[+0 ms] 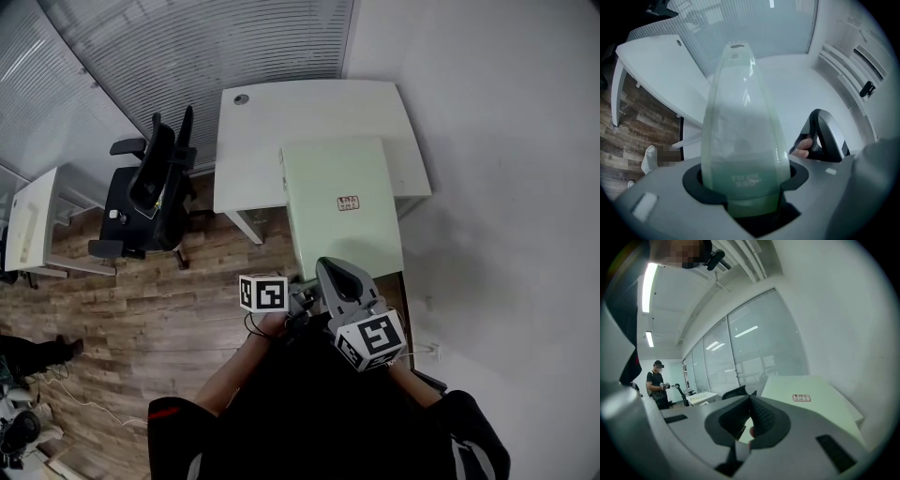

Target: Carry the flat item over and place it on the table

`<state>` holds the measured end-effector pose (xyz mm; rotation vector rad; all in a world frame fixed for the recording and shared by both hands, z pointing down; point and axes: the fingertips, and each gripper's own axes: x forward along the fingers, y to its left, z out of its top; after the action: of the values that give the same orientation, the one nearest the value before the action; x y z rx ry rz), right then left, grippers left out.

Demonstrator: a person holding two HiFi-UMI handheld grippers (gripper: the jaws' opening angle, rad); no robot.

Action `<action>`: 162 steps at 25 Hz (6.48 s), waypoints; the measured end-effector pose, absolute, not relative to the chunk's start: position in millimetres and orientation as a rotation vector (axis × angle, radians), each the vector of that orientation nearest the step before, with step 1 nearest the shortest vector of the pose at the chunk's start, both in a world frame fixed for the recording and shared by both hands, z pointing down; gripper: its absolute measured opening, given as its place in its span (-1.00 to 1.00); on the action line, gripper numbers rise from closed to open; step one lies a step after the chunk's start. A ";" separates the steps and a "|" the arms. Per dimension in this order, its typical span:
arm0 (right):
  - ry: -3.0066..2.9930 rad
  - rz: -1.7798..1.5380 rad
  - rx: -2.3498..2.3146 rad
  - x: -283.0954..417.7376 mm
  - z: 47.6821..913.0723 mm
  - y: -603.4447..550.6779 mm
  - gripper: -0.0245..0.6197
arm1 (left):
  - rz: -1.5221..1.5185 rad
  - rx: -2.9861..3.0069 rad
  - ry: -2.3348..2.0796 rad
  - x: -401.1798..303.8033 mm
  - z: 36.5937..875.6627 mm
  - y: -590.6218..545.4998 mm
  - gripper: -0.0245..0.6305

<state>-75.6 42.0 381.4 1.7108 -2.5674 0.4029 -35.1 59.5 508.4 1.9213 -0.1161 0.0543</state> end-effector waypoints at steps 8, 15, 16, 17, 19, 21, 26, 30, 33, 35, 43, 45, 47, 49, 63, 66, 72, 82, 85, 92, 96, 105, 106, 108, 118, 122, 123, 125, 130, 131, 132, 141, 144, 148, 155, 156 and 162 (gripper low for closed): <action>-2.599 0.402 1.637 -77.8 388.0 -8.4 -0.92 | 0.040 1.919 -0.138 -29.7 515.6 14.2 -0.06; -2.604 0.411 1.621 -65.0 388.0 -52.1 -0.92 | 0.043 1.907 -0.151 -19.3 518.7 -24.3 -0.06; -2.606 0.413 1.610 -63.2 387.8 -59.0 -0.92 | 0.041 1.905 -0.157 -17.0 518.7 -31.0 -0.06; -2.610 0.412 1.595 -61.7 387.3 -65.8 -0.92 | 0.039 1.903 -0.163 -14.6 518.7 -37.8 -0.06; -2.621 0.410 1.564 -58.6 387.3 -78.9 -0.92 | 0.033 1.899 -0.178 -9.0 519.4 -51.4 -0.06; -2.632 0.422 1.538 -54.7 390.8 -91.4 -0.92 | 0.028 1.892 -0.190 -2.8 521.7 -63.9 -0.06; -2.656 0.441 1.500 -44.0 401.2 -108.6 -0.92 | 0.026 1.867 -0.219 11.2 529.8 -82.7 -0.06; -2.659 0.479 1.518 -24.5 402.5 -128.5 -0.92 | 0.036 1.841 -0.220 24.8 531.7 -100.5 -0.06; -2.659 0.506 1.524 -13.9 402.4 -142.3 -0.92 | 0.035 1.829 -0.227 33.0 532.2 -112.8 -0.06; -2.668 0.505 1.523 -8.4 399.8 -151.3 -0.92 | 0.036 1.826 -0.238 37.3 531.7 -123.5 -0.05; -2.674 0.468 1.532 20.8 396.0 -184.6 -0.92 | 0.012 1.802 -0.300 52.8 541.6 -170.7 -0.06; -2.673 0.463 1.543 30.0 394.9 -193.6 -0.92 | -0.005 1.798 -0.318 55.4 544.3 -183.6 -0.05; -2.665 0.459 1.543 38.3 395.1 -203.4 -0.92 | -0.021 1.787 -0.336 58.9 549.0 -195.3 -0.06; -2.662 0.448 1.532 44.7 394.1 -210.9 -0.92 | -0.034 1.767 -0.351 62.9 554.2 -204.4 -0.06; -2.656 0.468 1.445 63.5 405.4 -243.8 -0.92 | -0.004 1.699 -0.430 70.7 601.0 -243.7 -0.05; -2.650 0.467 1.447 68.4 408.4 -250.0 -0.92 | 0.012 1.677 -0.440 72.4 615.2 -251.4 -0.05; -2.633 0.465 1.447 80.3 407.6 -263.7 -0.92 | 0.017 1.636 -0.442 80.1 640.1 -268.6 -0.05; -2.628 0.511 1.445 91.0 415.4 -274.8 -0.92 | 0.093 1.605 -0.466 83.0 671.0 -272.1 -0.05; -2.633 0.519 1.448 92.0 416.5 -276.7 -0.92 | 0.146 1.615 -0.468 82.5 679.4 -271.6 -0.06; -2.641 0.524 1.454 90.4 415.2 -280.9 -0.92 | 0.205 1.538 -0.451 80.6 697.9 -263.6 -0.04; -2.650 0.519 1.430 84.9 416.4 -282.2 -0.92 | 0.267 1.511 -0.503 72.6 712.7 -262.2 0.08; -2.658 0.499 1.388 75.1 416.9 -284.8 -0.92 | 0.380 1.494 -0.612 56.7 732.3 -263.1 0.26; -2.659 0.497 1.386 74.2 416.7 -284.6 -0.92 | 0.394 1.490 -0.623 55.0 734.2 -262.9 0.28; -2.663 0.497 1.384 72.8 416.4 -285.5 -0.92 | 0.421 1.473 -0.640 51.3 739.2 -262.2 0.31; -2.672 0.478 1.340 61.2 415.5 -285.9 -0.92 | 0.447 1.448 -0.636 50.2 743.5 -257.5 0.33; -2.670 0.473 1.329 61.8 417.8 -287.5 -0.92 | 0.466 1.445 -0.664 50.6 745.6 -260.7 0.34; -2.668 0.472 1.329 62.7 418.3 -287.6 -0.92 | 0.475 1.444 -0.675 50.2 746.6 -260.6 0.34; -2.667 0.469 1.325 63.7 418.0 -287.3 -0.92 | 0.516 1.441 -0.715 46.7 749.0 -259.7 0.34; -2.665 0.469 1.326 67.9 416.4 -287.0 -0.92 | 0.592 1.444 -0.776 42.9 752.6 -260.5 0.34; -2.665 0.469 1.328 69.1 416.5 -286.6 -0.92 | 0.606 1.456 -0.785 42.7 752.2 -261.4 0.34; -2.666 0.471 1.333 70.2 416.5 -286.3 -0.92 | 0.630 1.476 -0.797 42.4 751.4 -263.1 0.34; -2.667 0.486 1.397 81.3 413.0 -282.0 -0.92 | 0.831 1.651 -0.899 41.8 739.4 -274.5 0.34; -2.672 0.488 1.414 83.1 410.6 -279.9 -0.92 | 0.857 1.687 -0.924 38.1 734.1 -277.5 0.33; -2.677 0.501 1.444 87.3 407.7 -276.3 -0.92 | 0.886 1.797 -1.032 25.3 707.5 -290.7 0.14; -2.684 0.499 1.471 88.1 404.5 -270.4 -0.92 | 0.773 2.024 -1.243 16.6 632.1 -306.6 -0.37; -2.684 0.501 1.472 87.9 404.5 -269.9 -0.92 | 0.750 2.059 -1.279 15.4 620.7 -309.3 -0.41; -2.682 0.506 1.501 88.7 402.5 -266.3 -0.92 | 0.641 2.212 -1.438 10.1 561.7 -311.7 -0.78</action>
<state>88.7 -266.3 402.5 1.5013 -2.6818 0.5058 10.1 -311.7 561.7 2.2117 -1.4381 0.6409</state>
